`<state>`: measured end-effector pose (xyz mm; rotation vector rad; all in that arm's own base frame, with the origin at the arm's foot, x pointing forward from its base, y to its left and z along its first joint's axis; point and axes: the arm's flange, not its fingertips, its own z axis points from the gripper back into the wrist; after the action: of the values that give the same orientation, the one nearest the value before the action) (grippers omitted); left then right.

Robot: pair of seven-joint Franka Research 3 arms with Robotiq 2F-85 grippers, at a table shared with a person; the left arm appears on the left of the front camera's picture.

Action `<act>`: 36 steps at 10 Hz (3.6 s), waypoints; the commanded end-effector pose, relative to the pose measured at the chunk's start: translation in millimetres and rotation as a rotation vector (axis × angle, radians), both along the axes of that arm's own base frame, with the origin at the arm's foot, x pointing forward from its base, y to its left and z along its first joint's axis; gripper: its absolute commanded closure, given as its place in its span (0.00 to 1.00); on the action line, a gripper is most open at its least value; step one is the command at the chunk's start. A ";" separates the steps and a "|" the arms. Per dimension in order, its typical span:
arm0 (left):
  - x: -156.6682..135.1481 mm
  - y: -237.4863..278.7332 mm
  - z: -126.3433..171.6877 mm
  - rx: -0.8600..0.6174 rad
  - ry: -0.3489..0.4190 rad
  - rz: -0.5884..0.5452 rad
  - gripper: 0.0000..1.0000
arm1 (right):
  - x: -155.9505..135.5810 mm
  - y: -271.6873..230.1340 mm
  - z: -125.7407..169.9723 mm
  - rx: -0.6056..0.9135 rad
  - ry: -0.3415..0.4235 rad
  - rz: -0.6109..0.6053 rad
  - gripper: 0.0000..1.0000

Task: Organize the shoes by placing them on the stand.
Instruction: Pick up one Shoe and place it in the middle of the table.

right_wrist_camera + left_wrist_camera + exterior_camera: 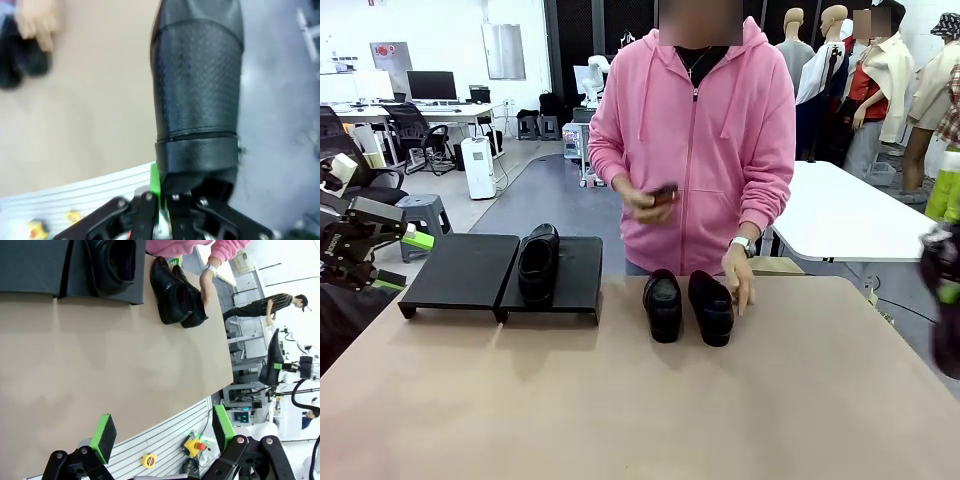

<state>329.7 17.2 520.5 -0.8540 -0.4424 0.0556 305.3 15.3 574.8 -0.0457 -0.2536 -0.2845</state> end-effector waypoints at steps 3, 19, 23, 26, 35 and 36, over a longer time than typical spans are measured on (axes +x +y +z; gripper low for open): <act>0.6 0.0 1.1 -0.023 -0.004 -0.001 0.00 | 29.7 187.3 30.1 -0.006 -0.100 0.282 1.00; 0.6 0.0 1.1 -0.023 -0.004 -0.001 0.00 | 107.2 433.7 -180.9 0.243 0.381 0.450 0.00; 0.6 0.0 1.1 -0.023 -0.004 -0.001 0.00 | 111.4 331.8 -87.4 0.411 0.224 0.429 0.00; 0.6 0.0 1.1 -0.023 -0.004 -0.001 0.00 | 100.4 173.5 -28.4 0.447 0.163 0.432 0.00; 0.6 0.0 1.1 -0.023 -0.004 -0.001 0.00 | 13.7 -58.1 -71.8 0.643 -0.029 0.390 0.00; 0.6 0.0 1.1 -0.023 -0.004 -0.001 0.00 | 13.7 -58.1 -71.8 0.643 -0.029 0.390 0.00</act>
<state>329.5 17.4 520.5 -0.8537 -0.4415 0.0575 310.3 -51.8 492.7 0.6382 -0.1871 0.0059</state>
